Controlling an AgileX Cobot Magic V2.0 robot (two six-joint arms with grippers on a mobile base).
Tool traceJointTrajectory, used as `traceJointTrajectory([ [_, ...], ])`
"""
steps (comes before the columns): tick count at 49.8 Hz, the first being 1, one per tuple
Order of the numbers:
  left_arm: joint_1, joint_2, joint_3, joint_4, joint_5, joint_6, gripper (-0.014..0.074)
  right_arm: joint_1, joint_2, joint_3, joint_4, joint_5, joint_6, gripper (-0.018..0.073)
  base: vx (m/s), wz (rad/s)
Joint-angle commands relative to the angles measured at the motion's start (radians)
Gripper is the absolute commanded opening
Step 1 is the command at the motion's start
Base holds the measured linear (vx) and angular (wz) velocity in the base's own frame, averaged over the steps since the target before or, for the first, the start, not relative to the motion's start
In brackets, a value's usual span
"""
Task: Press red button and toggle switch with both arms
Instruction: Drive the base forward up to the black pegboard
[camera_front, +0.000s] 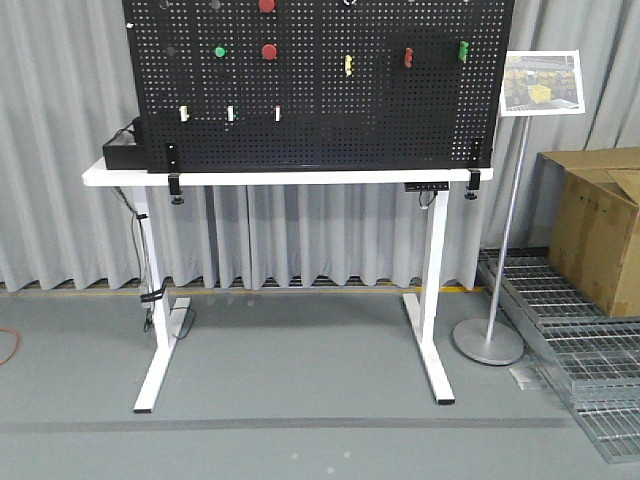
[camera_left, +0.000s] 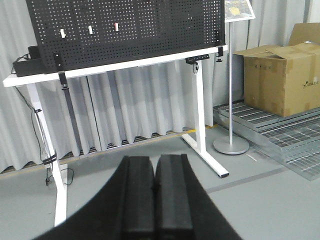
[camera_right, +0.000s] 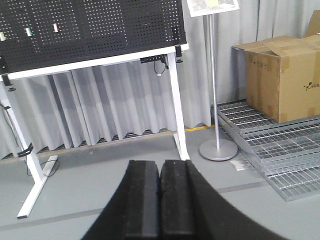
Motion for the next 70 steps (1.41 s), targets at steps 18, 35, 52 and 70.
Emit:
traceJointTrajectory([
  [18, 0.001, -0.016, 0.034, -0.003, -0.08, -0.013, 0.0002, -0.008, -0.018, 0.012, -0.003, -0.086, -0.006, -0.0003, 0.36, -0.08],
  [35, 0.001, -0.016, 0.034, -0.003, -0.08, -0.013, 0.0002, -0.008, -0.018, 0.012, -0.003, -0.086, -0.006, -0.0003, 0.49, 0.05],
  [52, 0.001, -0.016, 0.034, -0.003, -0.08, -0.013, 0.0002, -0.008, -0.018, 0.012, -0.003, -0.086, -0.006, -0.0003, 0.48, 0.1],
  [70, 0.001, -0.016, 0.034, -0.003, -0.08, -0.013, 0.0002, -0.008, -0.018, 0.012, -0.003, -0.086, -0.006, -0.0003, 0.46, 0.04],
])
